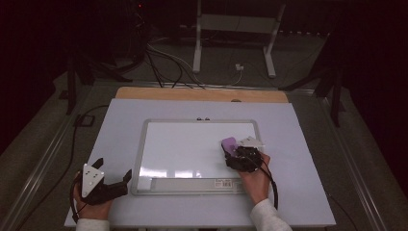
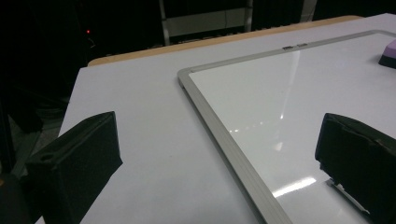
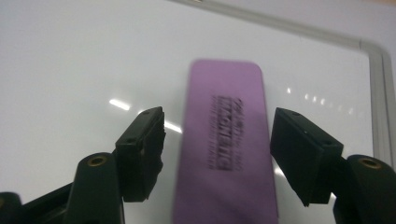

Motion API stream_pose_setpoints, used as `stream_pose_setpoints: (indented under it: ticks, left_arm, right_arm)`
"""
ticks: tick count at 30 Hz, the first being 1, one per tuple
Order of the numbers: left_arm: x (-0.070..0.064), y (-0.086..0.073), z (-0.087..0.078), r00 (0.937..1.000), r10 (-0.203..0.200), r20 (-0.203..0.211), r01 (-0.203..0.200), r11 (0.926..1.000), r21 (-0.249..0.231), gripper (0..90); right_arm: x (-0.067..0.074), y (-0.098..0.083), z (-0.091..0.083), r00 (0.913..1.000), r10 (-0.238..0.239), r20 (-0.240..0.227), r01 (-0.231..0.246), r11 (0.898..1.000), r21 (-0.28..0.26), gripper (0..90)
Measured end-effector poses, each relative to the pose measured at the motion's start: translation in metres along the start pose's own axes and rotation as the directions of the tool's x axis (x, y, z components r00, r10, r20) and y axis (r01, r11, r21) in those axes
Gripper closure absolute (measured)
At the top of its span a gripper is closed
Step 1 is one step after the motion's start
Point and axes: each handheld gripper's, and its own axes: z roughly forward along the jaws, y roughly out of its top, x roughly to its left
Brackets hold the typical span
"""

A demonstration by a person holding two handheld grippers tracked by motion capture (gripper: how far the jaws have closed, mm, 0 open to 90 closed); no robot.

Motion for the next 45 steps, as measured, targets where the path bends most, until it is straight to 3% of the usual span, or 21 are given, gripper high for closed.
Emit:
stream_pose_setpoints:
  ticks: [4,12,17,24,27,38,45]
  left_arm:
    - [0.000,0.000,0.000,1.0000,-0.001,0.001,0.001,1.0000,0.000,0.9]
    - [0.000,0.000,-0.001,1.0000,-0.003,0.000,0.003,1.0000,-0.004,0.9]
    - [0.000,0.000,0.000,1.0000,0.000,0.000,0.000,1.0000,-0.002,0.9]
    - [0.000,0.000,0.000,1.0000,-0.003,-0.002,0.003,1.0000,-0.003,0.9]
    - [0.000,0.000,0.000,1.0000,0.001,0.001,-0.001,1.0000,-0.003,0.9]
    - [-0.001,0.000,0.001,1.0000,0.005,0.000,-0.005,1.0000,0.003,0.9]
    - [-0.003,0.001,0.001,0.9999,0.012,-0.002,-0.012,0.9999,0.003,0.9]
  right_arm:
    - [0.008,0.000,0.001,0.9977,-0.067,-0.006,0.067,0.998,0.012,35.2]
    - [0.002,0.001,0.006,0.9980,-0.062,0.012,0.061,0.997,0.042,36.0]
    - [-0.010,0.002,0.007,0.9987,-0.031,0.040,0.029,0.998,0.060,36.1]
    - [-0.019,0.002,0.002,0.9970,-0.015,0.076,0.010,0.998,0.065,56.8]
    - [-0.021,0.001,-0.004,0.9966,-0.026,0.078,0.020,0.997,0.069,60.2]
    - [-0.046,-0.022,-0.031,0.9924,0.092,0.082,-0.097,0.993,0.064,61.2]
    - [-0.043,-0.035,-0.048,0.9919,0.103,0.074,-0.109,0.991,0.075,59.5]
